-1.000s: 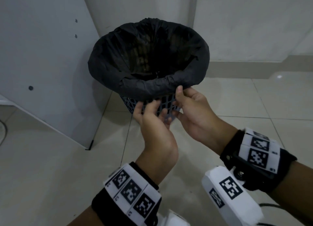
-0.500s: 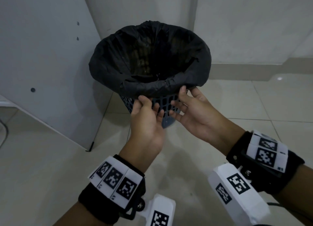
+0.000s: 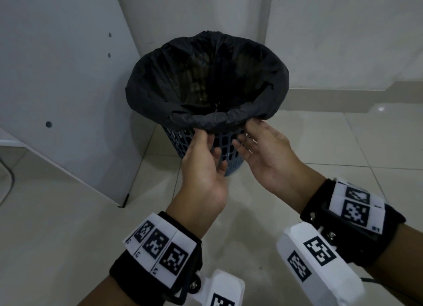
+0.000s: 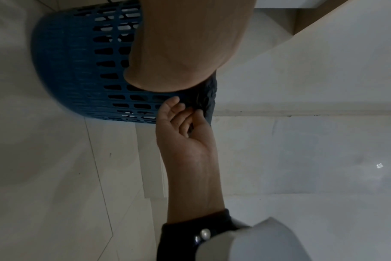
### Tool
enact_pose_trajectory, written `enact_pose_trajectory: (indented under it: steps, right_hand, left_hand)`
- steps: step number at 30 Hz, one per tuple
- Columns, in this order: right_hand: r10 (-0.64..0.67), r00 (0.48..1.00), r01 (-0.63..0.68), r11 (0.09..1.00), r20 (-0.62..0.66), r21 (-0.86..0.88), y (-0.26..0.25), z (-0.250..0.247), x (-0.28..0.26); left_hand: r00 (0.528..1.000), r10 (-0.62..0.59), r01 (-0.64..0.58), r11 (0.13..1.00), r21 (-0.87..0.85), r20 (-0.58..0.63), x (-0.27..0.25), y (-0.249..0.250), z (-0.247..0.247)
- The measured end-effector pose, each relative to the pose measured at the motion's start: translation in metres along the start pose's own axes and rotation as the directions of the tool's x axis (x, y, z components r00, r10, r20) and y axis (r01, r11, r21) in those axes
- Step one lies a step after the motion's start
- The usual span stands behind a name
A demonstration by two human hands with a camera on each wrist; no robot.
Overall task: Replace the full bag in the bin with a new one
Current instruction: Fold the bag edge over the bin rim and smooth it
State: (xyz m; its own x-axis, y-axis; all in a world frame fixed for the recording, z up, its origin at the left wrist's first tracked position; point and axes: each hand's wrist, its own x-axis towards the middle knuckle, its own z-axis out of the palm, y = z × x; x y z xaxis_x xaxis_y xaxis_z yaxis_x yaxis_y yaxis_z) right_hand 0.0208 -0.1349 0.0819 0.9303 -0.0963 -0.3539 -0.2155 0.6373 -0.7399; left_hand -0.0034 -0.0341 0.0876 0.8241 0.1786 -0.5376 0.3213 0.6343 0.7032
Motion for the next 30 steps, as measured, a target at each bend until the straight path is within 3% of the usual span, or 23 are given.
enact_pose_trajectory:
  steps: [5,12,15,23,30]
  right_hand:
    - [0.005,0.997,-0.016,0.988,0.074,0.156,-0.010,0.001,-0.009]
    - [0.010,0.986,0.011,0.993,0.167,-0.120,0.002,0.015,-0.019]
    - [0.057,0.968,-0.009,0.981,0.244,-0.194,0.014,0.017,-0.027]
    - [0.029,0.997,-0.031,0.999,0.075,0.028,0.017,0.013,-0.022]
    - [0.117,0.988,-0.122,0.992,0.104,0.042,0.004,0.011,-0.003]
  left_hand:
    - [0.999,-0.014,0.015,1.000,-0.011,0.050,-0.009,-0.001,0.001]
    - [0.977,0.151,-0.120,0.974,-0.194,0.151,-0.014,0.012,-0.007]
    - [0.956,0.269,-0.243,0.950,-0.194,0.118,-0.011,0.021,-0.010]
    - [0.961,0.273,-0.254,0.938,-0.237,0.051,0.001,0.037,-0.017]
    - [0.962,0.268,-0.245,0.932,-0.267,0.051,0.004,0.035,-0.017]
